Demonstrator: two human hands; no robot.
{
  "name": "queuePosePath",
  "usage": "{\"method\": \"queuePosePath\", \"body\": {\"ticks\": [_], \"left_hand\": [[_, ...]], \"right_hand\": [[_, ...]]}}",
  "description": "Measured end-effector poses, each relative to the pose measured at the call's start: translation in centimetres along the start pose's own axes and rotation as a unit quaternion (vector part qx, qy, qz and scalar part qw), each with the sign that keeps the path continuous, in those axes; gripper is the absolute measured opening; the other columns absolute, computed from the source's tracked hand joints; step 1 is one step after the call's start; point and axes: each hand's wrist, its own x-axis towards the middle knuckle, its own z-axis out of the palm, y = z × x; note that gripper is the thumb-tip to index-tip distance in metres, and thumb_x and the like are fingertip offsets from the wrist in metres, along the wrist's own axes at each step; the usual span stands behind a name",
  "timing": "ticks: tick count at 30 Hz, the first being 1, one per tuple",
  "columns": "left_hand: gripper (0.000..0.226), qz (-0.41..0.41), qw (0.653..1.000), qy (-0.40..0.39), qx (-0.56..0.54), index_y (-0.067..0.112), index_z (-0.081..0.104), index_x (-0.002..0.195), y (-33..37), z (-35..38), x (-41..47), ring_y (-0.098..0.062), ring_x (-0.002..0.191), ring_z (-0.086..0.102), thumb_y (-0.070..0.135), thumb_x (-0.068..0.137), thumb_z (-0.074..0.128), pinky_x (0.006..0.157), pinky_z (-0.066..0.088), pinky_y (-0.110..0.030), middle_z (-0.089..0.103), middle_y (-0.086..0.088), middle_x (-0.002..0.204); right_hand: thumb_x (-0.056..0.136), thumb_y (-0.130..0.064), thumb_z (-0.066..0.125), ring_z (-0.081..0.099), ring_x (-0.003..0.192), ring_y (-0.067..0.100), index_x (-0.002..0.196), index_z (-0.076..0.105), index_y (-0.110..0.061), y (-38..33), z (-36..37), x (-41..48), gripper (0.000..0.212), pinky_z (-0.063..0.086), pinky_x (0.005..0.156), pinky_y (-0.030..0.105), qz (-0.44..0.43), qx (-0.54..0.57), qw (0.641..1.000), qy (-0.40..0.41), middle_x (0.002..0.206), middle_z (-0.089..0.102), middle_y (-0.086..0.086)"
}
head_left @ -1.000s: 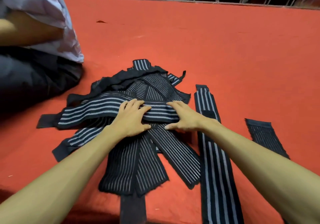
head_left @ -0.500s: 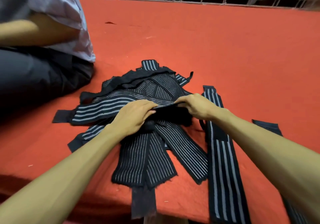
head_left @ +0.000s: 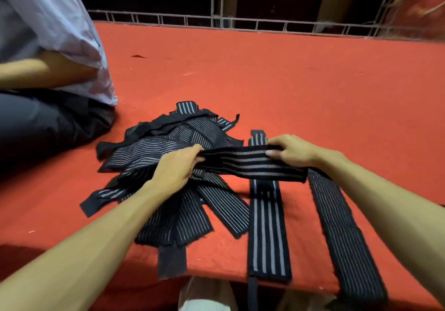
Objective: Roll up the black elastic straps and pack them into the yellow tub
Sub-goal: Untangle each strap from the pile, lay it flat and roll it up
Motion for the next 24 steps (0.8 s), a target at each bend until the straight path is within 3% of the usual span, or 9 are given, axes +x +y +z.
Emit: {"method": "queuePosePath", "body": {"ticks": [6, 9, 11, 13, 16, 18, 20, 21, 24], "left_hand": [[0.023, 0.132, 0.971, -0.196, 0.035, 0.015, 0.049, 0.105, 7.9, 1.3, 1.5, -0.035, 0.097, 0.060, 0.038, 0.101, 0.044, 0.071, 0.041, -0.039, 0.066, -0.011, 0.100], [0.023, 0.155, 0.951, -0.267, -0.016, 0.017, 0.051, 0.107, 11.2, 2.1, 1.7, -0.031, 0.092, 0.059, 0.038, 0.098, 0.050, 0.074, 0.043, -0.038, 0.063, -0.010, 0.093], [0.024, 0.157, 0.944, -0.284, -0.051, 0.017, 0.052, 0.110, 12.4, 2.7, 1.7, -0.028, 0.090, 0.057, 0.038, 0.097, 0.053, 0.073, 0.041, -0.037, 0.060, -0.004, 0.088], [0.024, 0.163, 0.947, -0.265, -0.084, 0.018, 0.054, 0.110, 12.4, 3.3, 1.6, -0.026, 0.091, 0.059, 0.036, 0.095, 0.058, 0.076, 0.043, -0.037, 0.062, -0.001, 0.091], [0.032, 0.184, 0.965, -0.175, -0.060, 0.019, 0.057, 0.119, 9.9, 3.7, 1.0, -0.021, 0.105, 0.058, 0.037, 0.092, 0.062, 0.094, 0.041, -0.037, 0.066, 0.001, 0.111], [0.039, 0.183, 0.977, -0.098, -0.039, 0.017, 0.057, 0.126, 7.0, 3.4, 0.4, -0.020, 0.114, 0.053, 0.030, 0.090, 0.065, 0.102, 0.036, -0.036, 0.062, 0.001, 0.120], [0.035, 0.156, 0.987, -0.014, -0.029, 0.015, 0.060, 0.121, 4.1, 3.1, -0.6, -0.023, 0.115, 0.052, 0.017, 0.087, 0.067, 0.100, 0.036, -0.039, 0.061, -0.001, 0.120], [0.032, 0.130, 0.991, 0.024, -0.030, 0.014, 0.062, 0.117, 2.9, 3.0, -1.2, -0.025, 0.112, 0.052, 0.012, 0.086, 0.065, 0.096, 0.037, -0.041, 0.060, -0.002, 0.116], [0.028, 0.004, 0.997, 0.056, -0.049, 0.016, 0.064, 0.113, -0.2, 3.2, -2.8, -0.024, 0.109, 0.045, 0.007, 0.087, 0.060, 0.094, 0.035, -0.041, 0.055, -0.003, 0.112]], "right_hand": [[0.090, -0.048, 0.062, 0.053, 0.060, 0.004, 0.069, 0.062, -0.020, 3.7, 0.7, -6.4, 0.035, 0.041, 0.058, 0.018, 0.089, 0.025, 0.983, -0.159, 0.061, 0.058, -0.015], [0.086, -0.045, 0.068, 0.051, 0.065, 0.008, 0.082, 0.067, -0.012, 3.9, 0.9, -8.1, 0.034, 0.041, 0.064, 0.023, 0.080, 0.095, 0.976, -0.176, 0.071, 0.059, -0.005], [0.085, -0.047, 0.069, 0.052, 0.068, 0.007, 0.087, 0.067, -0.013, 3.7, 1.4, -8.4, 0.034, 0.041, 0.067, 0.023, 0.070, 0.086, 0.978, -0.176, 0.075, 0.061, -0.005], [0.087, -0.043, 0.068, 0.056, 0.071, 0.005, 0.091, 0.068, -0.018, 3.6, 2.2, -7.9, 0.025, 0.042, 0.069, 0.021, 0.058, 0.056, 0.983, -0.163, 0.078, 0.063, -0.009], [0.091, -0.028, 0.065, 0.056, 0.077, 0.009, 0.091, 0.067, -0.023, 3.8, 3.4, -6.9, 0.006, 0.041, 0.070, 0.021, 0.057, 0.031, 0.984, -0.163, 0.079, 0.061, -0.011], [0.091, -0.022, 0.065, 0.053, 0.070, 0.008, 0.081, 0.064, -0.021, 3.7, 4.0, -6.2, 0.010, 0.040, 0.063, 0.021, 0.078, -0.017, 0.978, -0.195, 0.073, 0.057, -0.012], [0.089, -0.022, 0.067, 0.053, 0.063, 0.007, 0.078, 0.063, -0.020, 3.5, 4.7, -5.1, 0.012, 0.043, 0.060, 0.022, 0.112, -0.042, 0.967, -0.223, 0.072, 0.059, -0.008], [0.088, -0.023, 0.069, 0.056, 0.065, 0.010, 0.086, 0.066, -0.017, 3.1, 4.9, -4.7, 0.007, 0.047, 0.062, 0.024, 0.126, -0.046, 0.963, -0.233, 0.077, 0.063, -0.003], [0.087, -0.033, 0.070, 0.064, 0.089, 0.021, 0.114, 0.065, -0.014, 1.1, 5.6, -2.2, 0.033, 0.053, 0.081, 0.030, 0.124, -0.050, 0.971, -0.197, 0.106, 0.069, 0.004]]}}
